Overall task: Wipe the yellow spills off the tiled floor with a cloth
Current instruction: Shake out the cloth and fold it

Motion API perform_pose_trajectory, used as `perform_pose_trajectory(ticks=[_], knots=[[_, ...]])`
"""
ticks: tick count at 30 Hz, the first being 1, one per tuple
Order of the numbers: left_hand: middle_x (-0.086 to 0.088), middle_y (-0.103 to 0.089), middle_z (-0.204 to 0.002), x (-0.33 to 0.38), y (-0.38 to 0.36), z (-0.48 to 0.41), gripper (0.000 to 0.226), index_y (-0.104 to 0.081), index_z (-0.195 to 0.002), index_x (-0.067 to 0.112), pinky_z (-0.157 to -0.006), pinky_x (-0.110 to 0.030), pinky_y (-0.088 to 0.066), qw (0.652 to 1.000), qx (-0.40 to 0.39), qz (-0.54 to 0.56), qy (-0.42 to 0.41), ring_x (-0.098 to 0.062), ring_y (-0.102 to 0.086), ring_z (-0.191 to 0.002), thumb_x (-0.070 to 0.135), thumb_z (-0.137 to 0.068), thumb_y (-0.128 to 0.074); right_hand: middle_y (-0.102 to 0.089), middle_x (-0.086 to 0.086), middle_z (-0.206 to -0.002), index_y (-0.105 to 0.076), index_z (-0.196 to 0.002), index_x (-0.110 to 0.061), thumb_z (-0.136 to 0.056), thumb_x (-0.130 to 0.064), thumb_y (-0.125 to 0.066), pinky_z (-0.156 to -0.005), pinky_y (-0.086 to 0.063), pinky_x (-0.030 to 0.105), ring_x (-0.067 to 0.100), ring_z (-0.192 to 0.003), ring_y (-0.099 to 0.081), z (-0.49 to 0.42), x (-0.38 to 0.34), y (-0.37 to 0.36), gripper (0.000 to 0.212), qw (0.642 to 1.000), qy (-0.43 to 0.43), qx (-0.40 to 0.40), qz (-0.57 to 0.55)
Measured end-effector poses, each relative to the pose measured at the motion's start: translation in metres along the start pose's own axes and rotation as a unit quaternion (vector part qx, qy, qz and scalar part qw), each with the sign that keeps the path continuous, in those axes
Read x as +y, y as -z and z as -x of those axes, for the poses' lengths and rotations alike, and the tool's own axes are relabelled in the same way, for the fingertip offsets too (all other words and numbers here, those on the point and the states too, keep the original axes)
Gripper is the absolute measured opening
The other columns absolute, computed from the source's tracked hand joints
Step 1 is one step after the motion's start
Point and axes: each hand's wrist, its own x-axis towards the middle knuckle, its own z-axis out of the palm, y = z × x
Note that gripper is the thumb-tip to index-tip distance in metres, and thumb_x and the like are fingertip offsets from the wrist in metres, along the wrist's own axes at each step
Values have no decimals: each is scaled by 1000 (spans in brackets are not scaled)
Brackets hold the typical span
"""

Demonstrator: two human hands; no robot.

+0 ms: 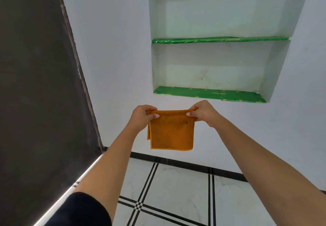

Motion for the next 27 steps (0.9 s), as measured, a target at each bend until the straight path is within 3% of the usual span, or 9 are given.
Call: perform_pose_trajectory(ticks=[3,5,8,10,13,15,17,24,27], knots=[[-7,-58,-108,0,9,-2,22,-62,-104,12,-81,-30,-41,998,-38,-46,-15,-23,-54,-101,28,-89,-59,-60,13,-102,-63,-100,-1,-84,-15,-67,-87,-46,36,26,-100,-54,5,2,5,22,999,24,-35,9],[-4,-54,-108,-2,16,-3,21,-59,-96,17,-84,-34,-41,998,-55,-26,-14,-21,-50,-102,36,-89,-57,-59,9,-101,-59,-93,-6,-86,-21,-64,-88,-41,35,23,-101,-52,7,4,7,17,998,25,-60,-15],[0,-56,-97,1,18,2,21,-55,-94,20,-86,-38,-43,981,-95,165,26,-23,-50,-99,40,-89,-53,-60,4,-95,-56,-85,-11,-88,-23,-62,-93,-41,35,22,-99,-53,10,8,11,13,986,37,-76,-147],[-1,-56,-93,10,11,6,17,-52,-94,22,-76,-34,-46,950,-88,290,70,-22,-52,-92,39,-92,-50,-60,7,-100,-55,-93,-12,-87,-25,-62,-96,-44,39,23,-101,-54,11,10,9,15,956,26,-93,-277],[-3,-59,-104,24,-4,8,16,-51,-102,25,-71,-35,-50,927,-62,356,101,-23,-57,-94,38,-93,-48,-58,9,-119,-48,-119,-24,-82,-41,-64,-90,-49,51,30,-110,-56,16,24,-7,44,911,-32,-142,-387],[-4,-58,-108,27,-9,7,17,-50,-105,27,-73,-38,-52,920,-58,370,112,-25,-58,-97,39,-94,-47,-55,7,-124,-41,-127,-31,-76,-45,-68,-87,-49,54,33,-112,-56,23,38,-22,60,905,-59,-195,-375],[-4,-56,-110,27,-9,4,21,-48,-110,27,-71,-38,-52,921,-54,365,124,-26,-57,-97,39,-94,-46,-53,6,-129,-38,-132,-29,-72,-33,-73,-90,-49,54,33,-114,-55,27,48,-32,69,901,-66,-231,-362],[-8,-48,-127,4,2,-4,31,-43,-121,24,-86,-42,-45,956,-47,242,157,-29,-50,-109,41,-95,-42,-48,6,-133,-34,-138,-24,-78,-7,-70,-92,-48,51,32,-116,-51,13,33,-17,72,933,-57,-216,-282],[-7,-44,-129,4,3,-3,44,-36,-128,26,-85,-42,-45,958,-55,228,164,-29,-48,-108,37,-90,-54,-42,6,-139,-32,-141,-22,-79,-6,-70,-94,-46,51,34,-121,-47,10,21,-14,75,956,-61,-206,-201]])
